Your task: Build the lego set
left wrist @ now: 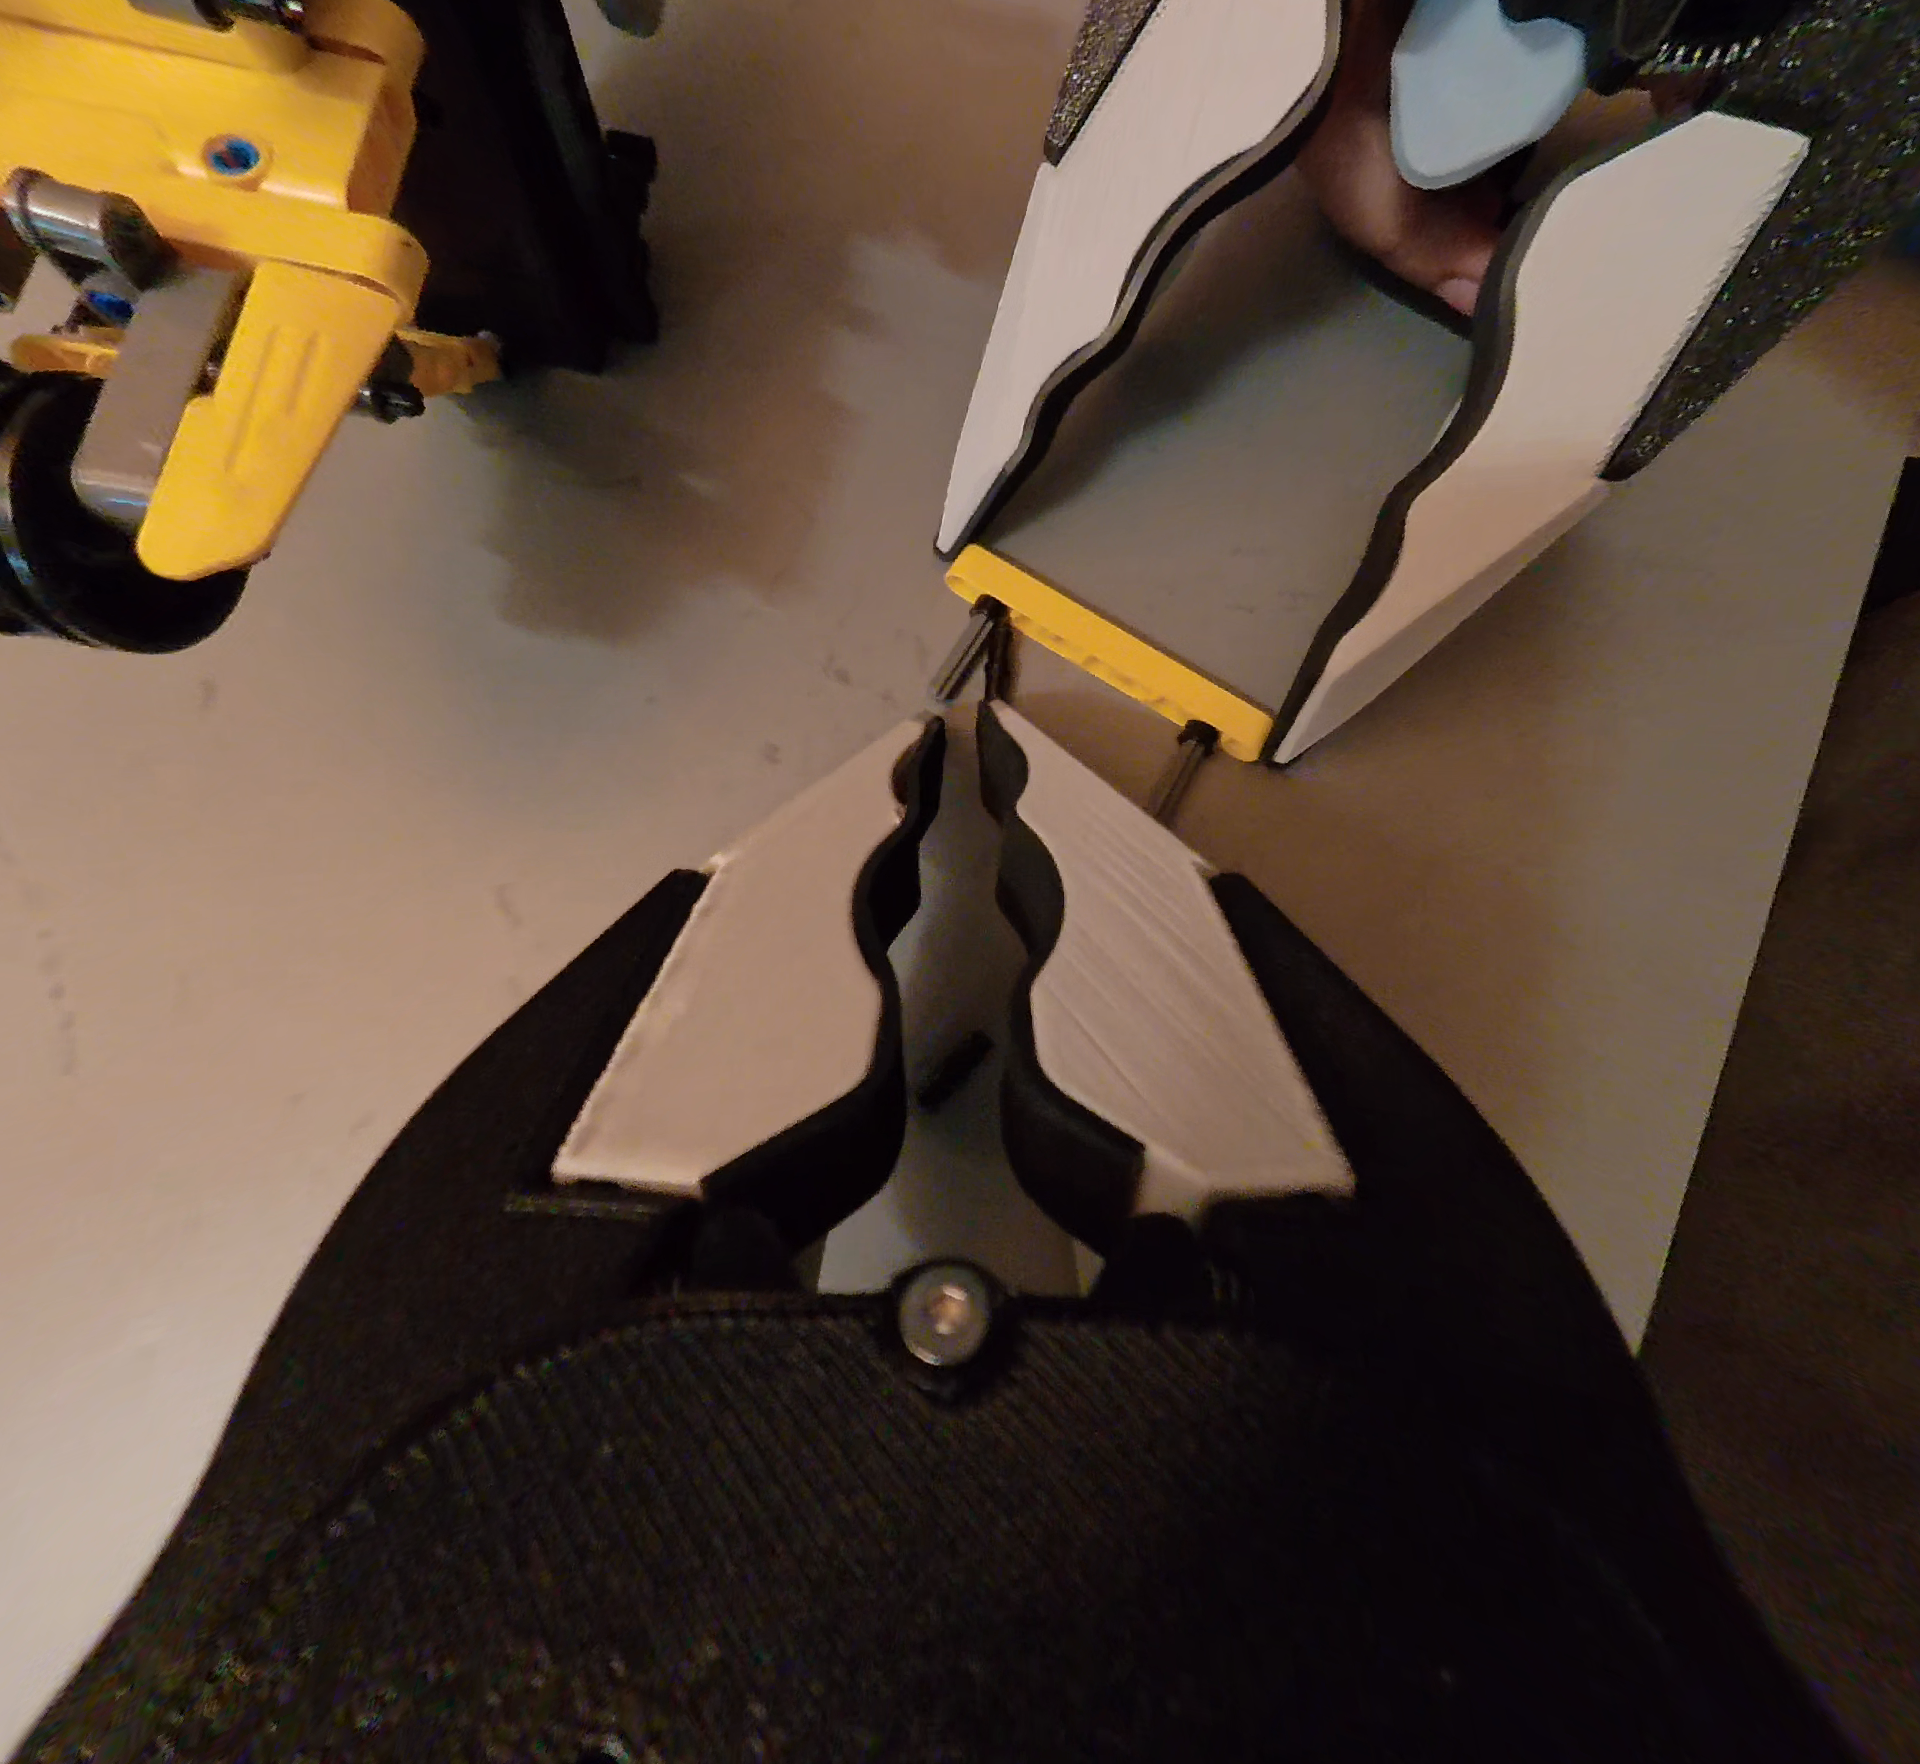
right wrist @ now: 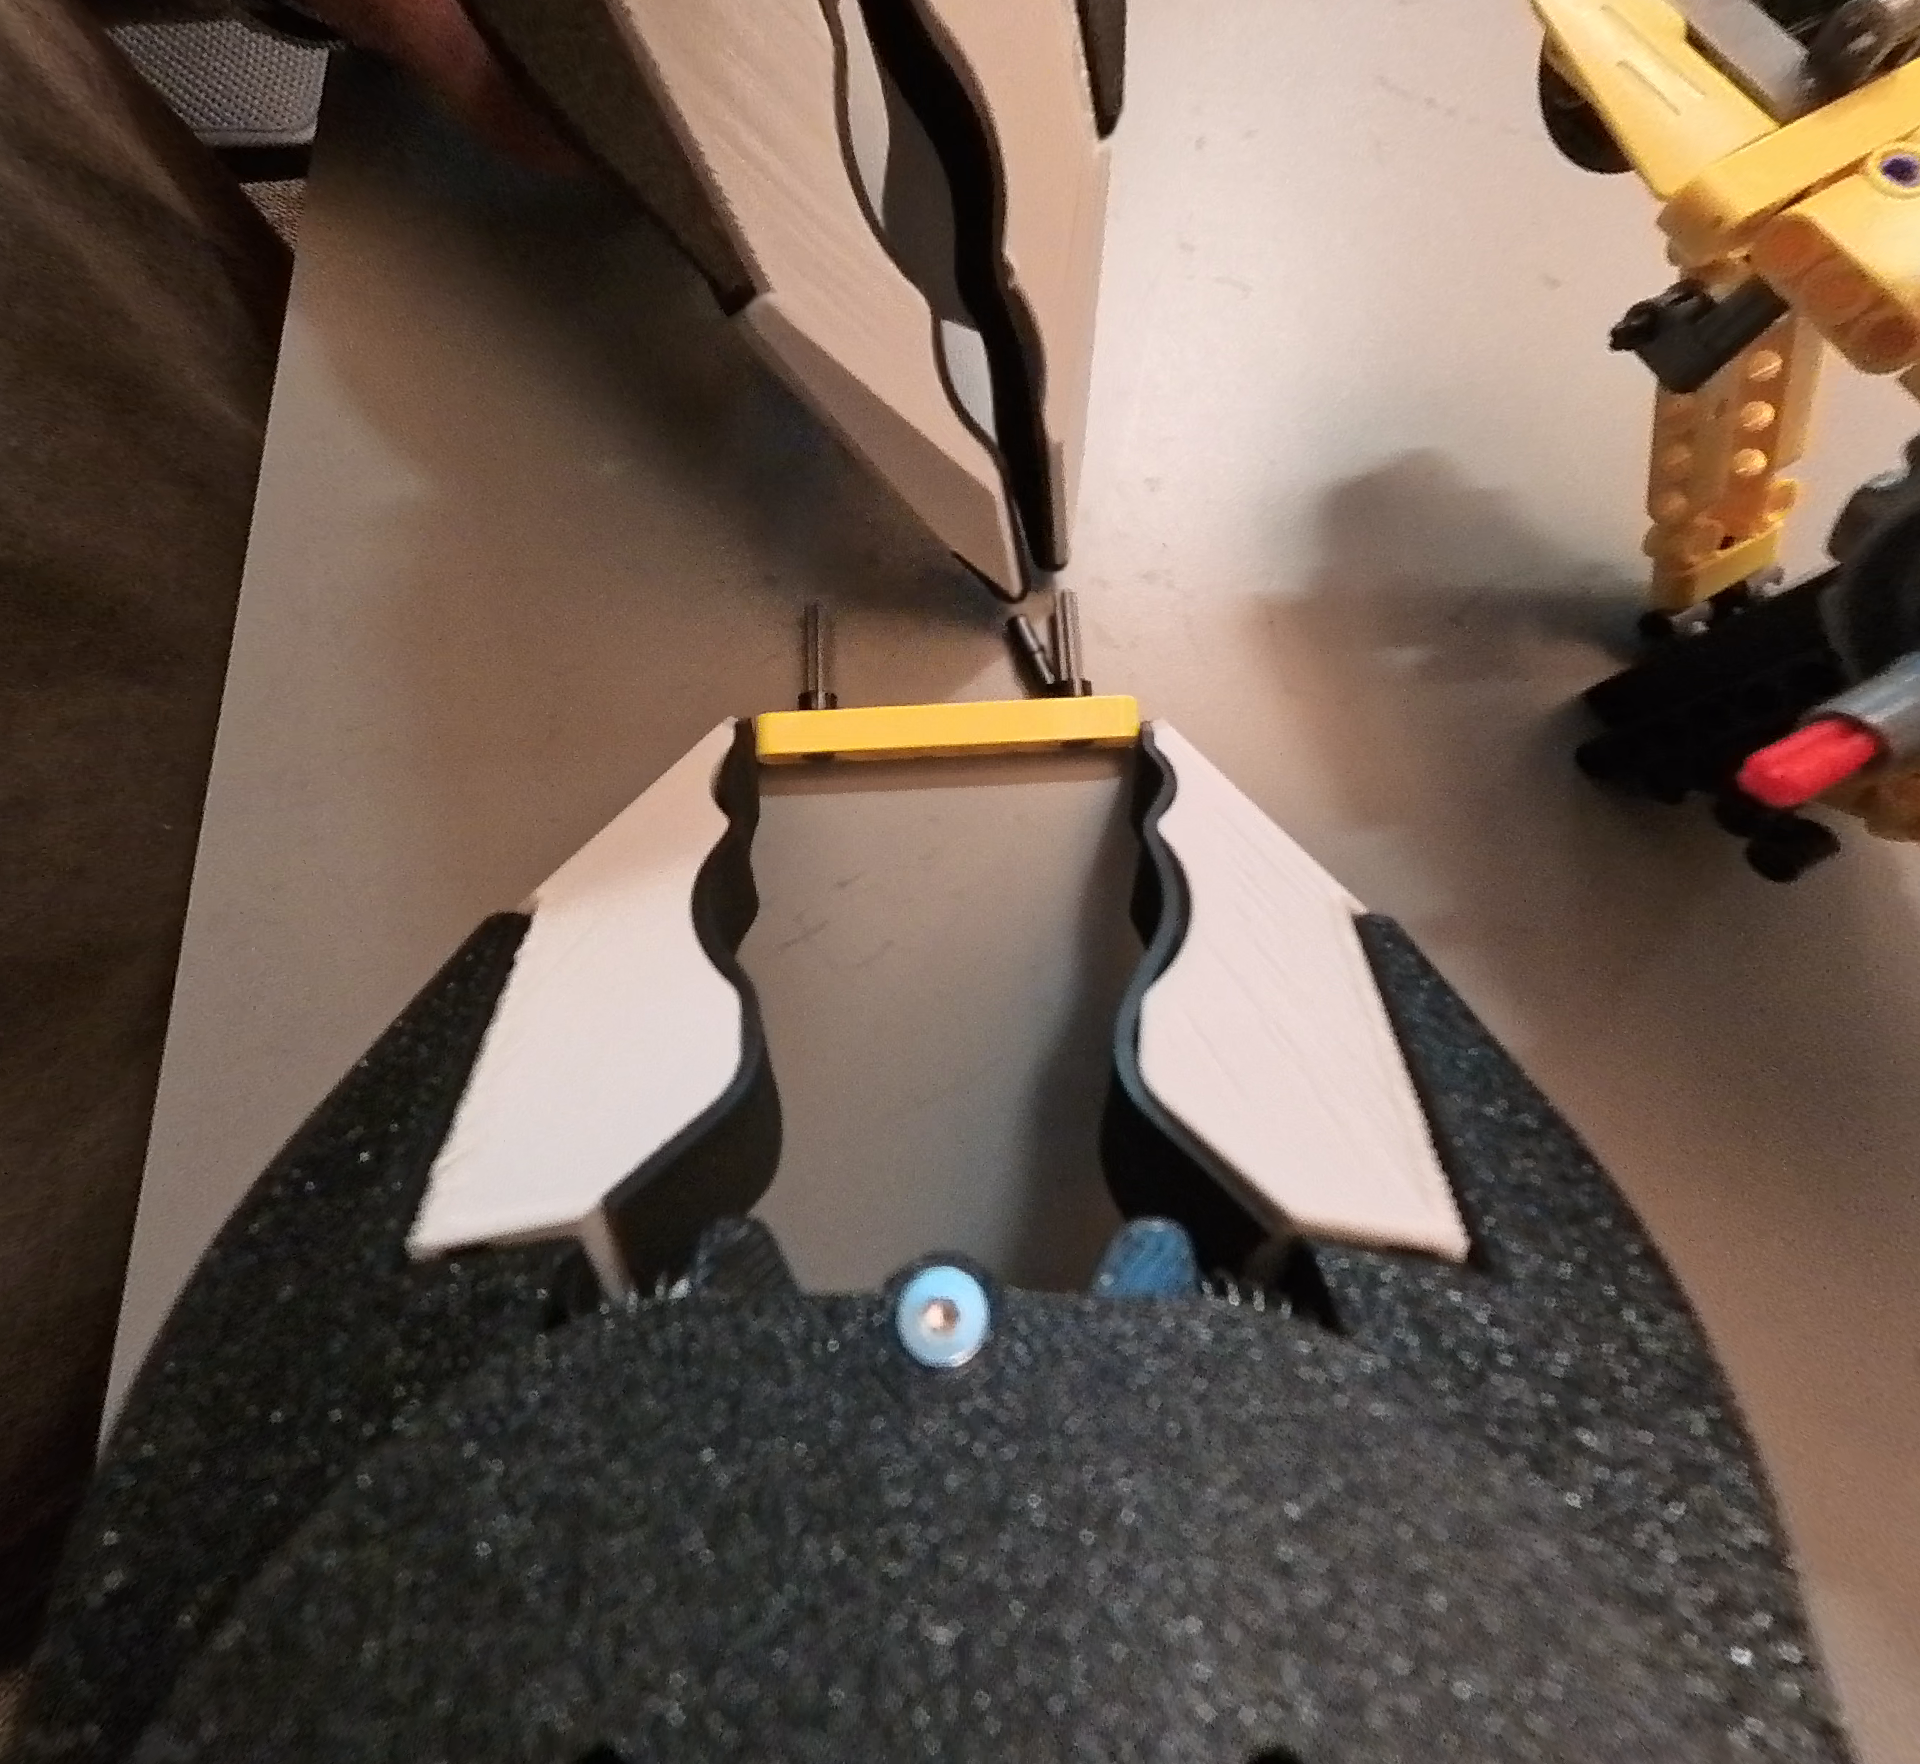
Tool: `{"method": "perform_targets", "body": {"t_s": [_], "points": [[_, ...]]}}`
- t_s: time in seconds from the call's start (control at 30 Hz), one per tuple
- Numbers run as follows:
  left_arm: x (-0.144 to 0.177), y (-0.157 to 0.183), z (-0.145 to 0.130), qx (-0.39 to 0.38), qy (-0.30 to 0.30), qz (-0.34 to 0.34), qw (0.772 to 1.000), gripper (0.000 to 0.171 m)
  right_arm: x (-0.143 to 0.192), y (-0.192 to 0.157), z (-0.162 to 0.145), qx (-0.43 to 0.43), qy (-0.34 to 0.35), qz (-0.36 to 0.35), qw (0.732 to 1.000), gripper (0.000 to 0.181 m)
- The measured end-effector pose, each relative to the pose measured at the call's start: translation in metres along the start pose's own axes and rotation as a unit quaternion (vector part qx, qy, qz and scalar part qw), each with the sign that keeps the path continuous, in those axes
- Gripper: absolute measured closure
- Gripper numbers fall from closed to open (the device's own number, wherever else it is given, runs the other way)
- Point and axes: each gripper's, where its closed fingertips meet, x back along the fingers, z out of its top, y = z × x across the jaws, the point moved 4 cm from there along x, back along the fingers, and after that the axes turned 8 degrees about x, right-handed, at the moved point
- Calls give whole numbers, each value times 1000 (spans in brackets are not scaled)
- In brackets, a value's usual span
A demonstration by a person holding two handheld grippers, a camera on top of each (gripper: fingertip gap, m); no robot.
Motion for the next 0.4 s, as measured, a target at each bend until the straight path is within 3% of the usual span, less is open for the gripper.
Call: {"method": "perform_targets", "body": {"t_s": [0.4], "points": [[-5, 7, 2, -4, -5, -2, 1000, 166, 0, 0, 0, 1, 0, -1, 1000, 109]]}}
